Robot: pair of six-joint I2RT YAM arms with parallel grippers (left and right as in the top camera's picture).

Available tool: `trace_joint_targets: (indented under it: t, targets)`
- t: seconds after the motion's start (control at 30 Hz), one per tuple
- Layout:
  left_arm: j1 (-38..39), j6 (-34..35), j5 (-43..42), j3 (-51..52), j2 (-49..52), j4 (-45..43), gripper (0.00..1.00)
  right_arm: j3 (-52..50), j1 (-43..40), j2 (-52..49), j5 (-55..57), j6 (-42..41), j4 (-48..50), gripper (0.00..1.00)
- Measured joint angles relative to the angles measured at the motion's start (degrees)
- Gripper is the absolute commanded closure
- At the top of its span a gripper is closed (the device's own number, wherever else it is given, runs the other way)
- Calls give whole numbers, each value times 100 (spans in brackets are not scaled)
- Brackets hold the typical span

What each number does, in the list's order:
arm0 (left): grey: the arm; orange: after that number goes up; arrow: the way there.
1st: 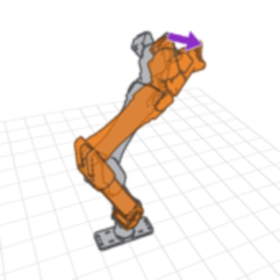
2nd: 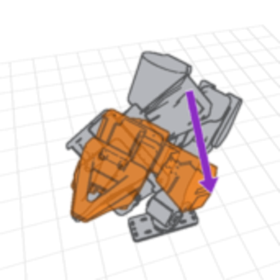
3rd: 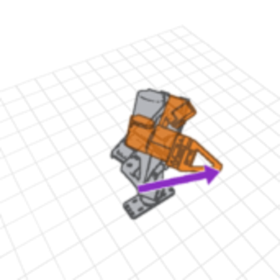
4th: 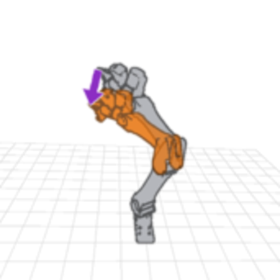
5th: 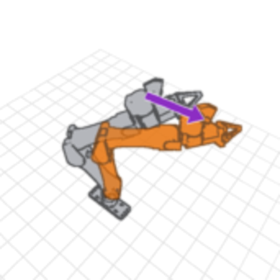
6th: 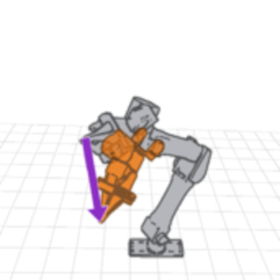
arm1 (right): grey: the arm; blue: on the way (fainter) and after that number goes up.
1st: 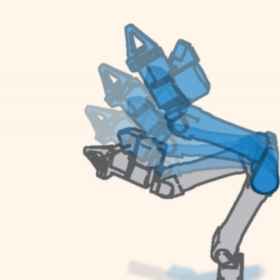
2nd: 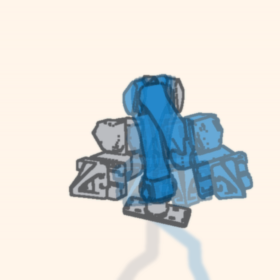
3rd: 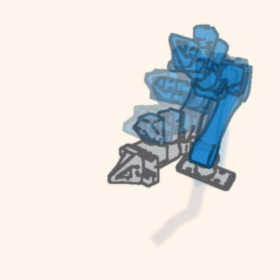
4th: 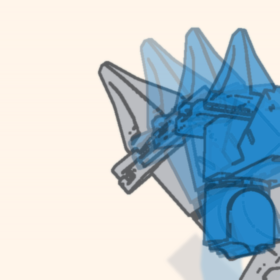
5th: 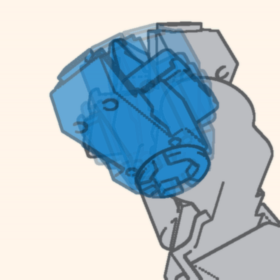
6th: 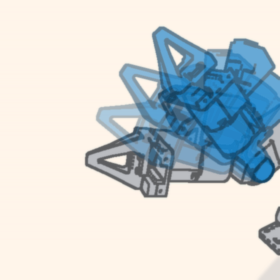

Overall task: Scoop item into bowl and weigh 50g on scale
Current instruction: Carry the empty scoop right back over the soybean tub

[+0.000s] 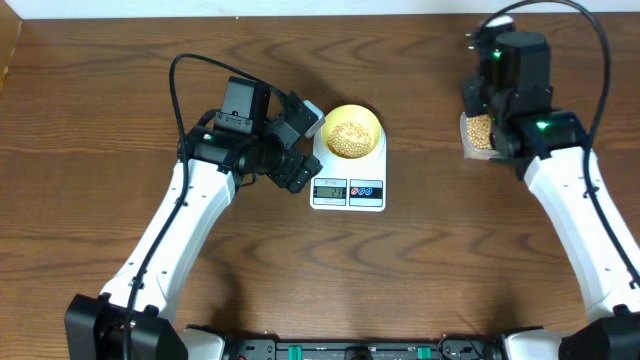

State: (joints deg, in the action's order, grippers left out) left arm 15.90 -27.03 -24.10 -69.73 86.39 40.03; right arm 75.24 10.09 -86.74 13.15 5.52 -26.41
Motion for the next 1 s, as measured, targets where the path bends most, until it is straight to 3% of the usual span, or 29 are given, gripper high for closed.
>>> trace_joint_targets:
  t: [0.3,1.0]
  targets:
    - [0,0,0,-2,0,0,14,0,-546,-48,103,-791,-684,99]
    - [-2,0,0,0,0,0,14,0,-765,-1163,2,-984,-894,99]
